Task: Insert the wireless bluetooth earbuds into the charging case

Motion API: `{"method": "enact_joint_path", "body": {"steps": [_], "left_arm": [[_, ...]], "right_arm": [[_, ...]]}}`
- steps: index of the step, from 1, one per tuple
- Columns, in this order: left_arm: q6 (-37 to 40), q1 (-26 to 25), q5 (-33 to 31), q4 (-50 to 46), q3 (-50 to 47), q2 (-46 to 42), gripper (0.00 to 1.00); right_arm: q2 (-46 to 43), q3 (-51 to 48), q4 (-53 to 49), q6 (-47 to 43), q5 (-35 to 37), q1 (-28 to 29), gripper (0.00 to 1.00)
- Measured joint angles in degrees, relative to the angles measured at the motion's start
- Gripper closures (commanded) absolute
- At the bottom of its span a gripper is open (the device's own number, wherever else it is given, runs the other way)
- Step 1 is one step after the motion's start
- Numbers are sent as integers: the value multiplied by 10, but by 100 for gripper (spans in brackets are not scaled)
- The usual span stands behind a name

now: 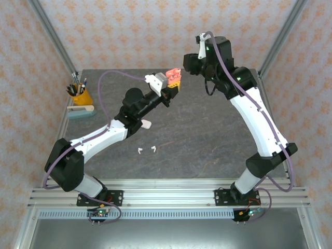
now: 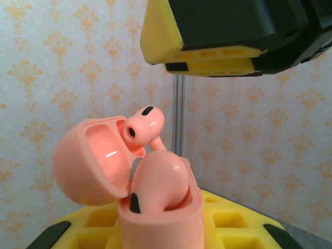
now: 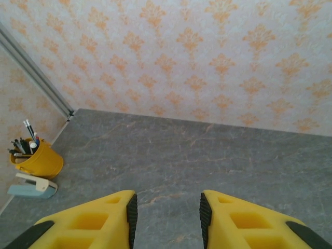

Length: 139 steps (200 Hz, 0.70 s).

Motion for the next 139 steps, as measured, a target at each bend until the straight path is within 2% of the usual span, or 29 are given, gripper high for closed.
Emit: {"method": "enact_joint_path", "body": {"steps": [139], "left_arm": [[0, 0, 0, 0, 0, 0, 100]], "right_arm": [[0, -35, -11, 11, -65, 0, 66]]}}
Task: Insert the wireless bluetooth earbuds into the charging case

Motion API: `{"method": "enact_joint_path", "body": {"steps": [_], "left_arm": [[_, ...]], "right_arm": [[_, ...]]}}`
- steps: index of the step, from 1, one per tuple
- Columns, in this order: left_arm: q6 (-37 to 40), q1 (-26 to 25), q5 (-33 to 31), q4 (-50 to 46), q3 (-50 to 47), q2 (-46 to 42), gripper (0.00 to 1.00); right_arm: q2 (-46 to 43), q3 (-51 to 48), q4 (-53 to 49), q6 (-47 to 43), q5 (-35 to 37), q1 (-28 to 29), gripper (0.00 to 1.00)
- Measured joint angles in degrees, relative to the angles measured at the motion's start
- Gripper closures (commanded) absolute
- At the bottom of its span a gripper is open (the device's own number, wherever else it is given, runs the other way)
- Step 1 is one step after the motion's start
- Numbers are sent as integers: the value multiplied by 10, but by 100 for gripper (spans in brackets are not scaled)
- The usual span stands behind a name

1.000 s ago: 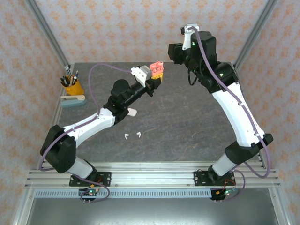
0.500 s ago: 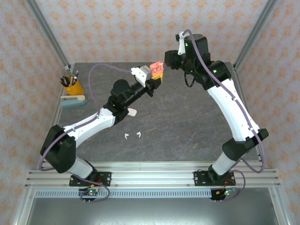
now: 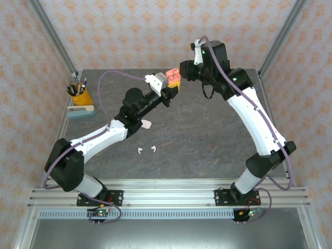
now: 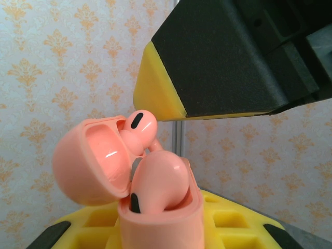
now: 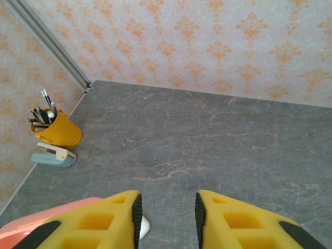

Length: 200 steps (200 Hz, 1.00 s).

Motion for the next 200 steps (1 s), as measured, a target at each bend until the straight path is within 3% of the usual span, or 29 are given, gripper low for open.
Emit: {"method": "enact_joint_path", "body": {"steps": [108, 155, 200], "left_arm": [[23, 0, 34, 0, -4, -4, 100], [31, 0, 86, -1, -12, -24, 100], [31, 0, 112, -1, -12, -30, 100]], "right_arm": [[-40, -16, -1, 47, 4, -19, 63], [-17, 62, -42, 104, -59, -75, 63], [2, 69, -76, 124, -109, -79, 63]]}}
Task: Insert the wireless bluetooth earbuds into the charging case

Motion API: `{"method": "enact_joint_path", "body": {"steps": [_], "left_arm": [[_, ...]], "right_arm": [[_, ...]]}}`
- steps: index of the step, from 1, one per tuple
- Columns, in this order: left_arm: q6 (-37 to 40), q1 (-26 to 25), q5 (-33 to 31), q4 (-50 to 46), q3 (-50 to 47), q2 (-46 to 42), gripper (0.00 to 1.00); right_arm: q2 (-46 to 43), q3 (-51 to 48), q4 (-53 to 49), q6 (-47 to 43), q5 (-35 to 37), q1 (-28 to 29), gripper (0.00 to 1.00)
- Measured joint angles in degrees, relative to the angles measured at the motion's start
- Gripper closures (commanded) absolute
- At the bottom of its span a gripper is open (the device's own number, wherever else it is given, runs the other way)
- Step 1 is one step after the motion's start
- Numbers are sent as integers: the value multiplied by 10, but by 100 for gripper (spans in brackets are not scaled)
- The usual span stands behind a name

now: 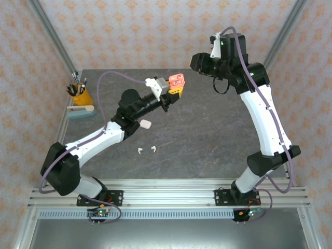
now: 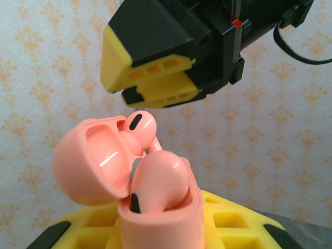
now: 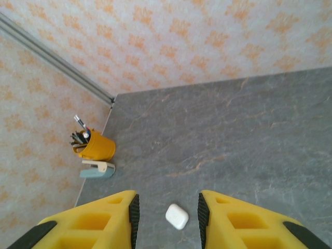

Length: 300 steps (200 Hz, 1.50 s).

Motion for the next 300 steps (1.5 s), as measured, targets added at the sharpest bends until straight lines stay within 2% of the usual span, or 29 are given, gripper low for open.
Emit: {"method": "enact_joint_path", "body": {"steps": [100, 153, 232, 300], "left_arm": [[0, 0, 4, -10, 2, 0, 100], [0, 0, 4, -13, 7, 2, 100], [0, 0, 4, -16, 14, 18, 100], [0, 0, 4, -21, 22, 22, 100]], "right_arm": [[-29, -69, -11, 23, -67, 5, 65], [-54, -65, -9, 30, -68, 8, 65], [-54, -54, -4, 44, -103, 24, 65], [-53, -58, -2, 45, -105, 31, 66]]}}
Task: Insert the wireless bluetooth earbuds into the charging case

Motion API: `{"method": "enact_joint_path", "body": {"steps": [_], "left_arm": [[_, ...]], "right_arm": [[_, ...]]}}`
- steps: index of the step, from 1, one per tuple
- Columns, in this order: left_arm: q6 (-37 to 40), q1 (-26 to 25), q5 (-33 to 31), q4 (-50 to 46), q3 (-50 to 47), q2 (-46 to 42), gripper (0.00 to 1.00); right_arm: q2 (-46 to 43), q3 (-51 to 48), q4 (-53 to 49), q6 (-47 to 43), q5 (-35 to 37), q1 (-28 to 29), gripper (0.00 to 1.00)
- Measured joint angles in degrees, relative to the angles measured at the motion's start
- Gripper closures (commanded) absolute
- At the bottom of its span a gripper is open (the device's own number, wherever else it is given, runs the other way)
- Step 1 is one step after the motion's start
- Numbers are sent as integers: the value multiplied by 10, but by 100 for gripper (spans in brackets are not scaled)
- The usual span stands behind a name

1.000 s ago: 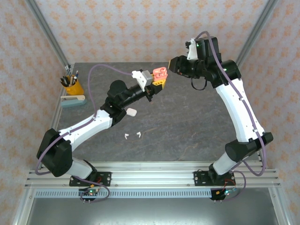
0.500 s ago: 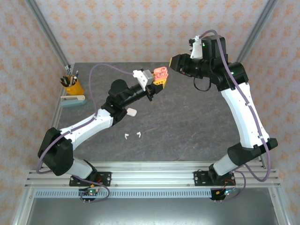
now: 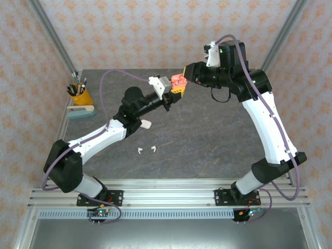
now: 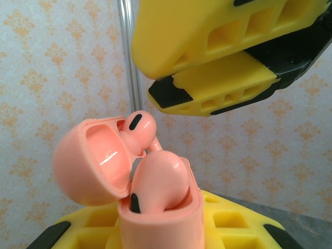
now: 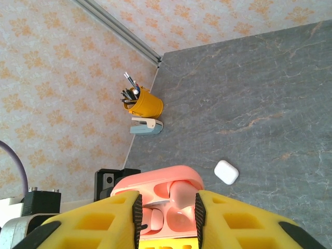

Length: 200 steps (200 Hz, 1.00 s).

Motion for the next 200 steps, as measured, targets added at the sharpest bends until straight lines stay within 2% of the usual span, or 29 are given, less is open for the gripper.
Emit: {"method": "enact_joint_path", "body": {"steps": [117, 200], "left_arm": [[0, 0, 0, 0, 0, 0, 100], [0, 0, 0, -4, 0, 0, 100]], "right_arm": [[11, -13, 0, -6, 4, 0, 68], [-10, -18, -40, -32, 9, 1, 68]]}}
